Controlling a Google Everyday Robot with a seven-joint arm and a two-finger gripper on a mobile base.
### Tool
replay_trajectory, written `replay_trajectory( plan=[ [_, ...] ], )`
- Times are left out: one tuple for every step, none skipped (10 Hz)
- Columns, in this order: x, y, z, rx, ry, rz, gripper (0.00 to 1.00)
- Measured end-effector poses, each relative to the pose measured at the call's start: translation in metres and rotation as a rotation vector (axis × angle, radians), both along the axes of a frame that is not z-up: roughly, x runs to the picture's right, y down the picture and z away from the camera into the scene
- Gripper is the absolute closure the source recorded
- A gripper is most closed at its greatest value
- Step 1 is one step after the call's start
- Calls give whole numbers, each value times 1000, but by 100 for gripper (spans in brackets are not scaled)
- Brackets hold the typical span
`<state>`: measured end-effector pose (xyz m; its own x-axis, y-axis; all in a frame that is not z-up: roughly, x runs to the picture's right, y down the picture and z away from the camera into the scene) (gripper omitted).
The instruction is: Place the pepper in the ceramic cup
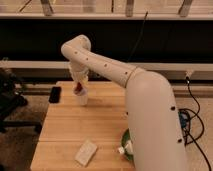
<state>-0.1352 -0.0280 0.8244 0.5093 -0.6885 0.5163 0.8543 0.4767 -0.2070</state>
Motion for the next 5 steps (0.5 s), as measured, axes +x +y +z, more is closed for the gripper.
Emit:
replay_trajectory(
  plan=[
    [0,0,2,1,1,-1,86],
    [1,2,5,-1,2,-2,76],
    [1,5,8,-4,3,-2,64],
    [1,6,10,-5,4,-3,57],
    [1,6,11,-5,4,-4,47]
  ],
)
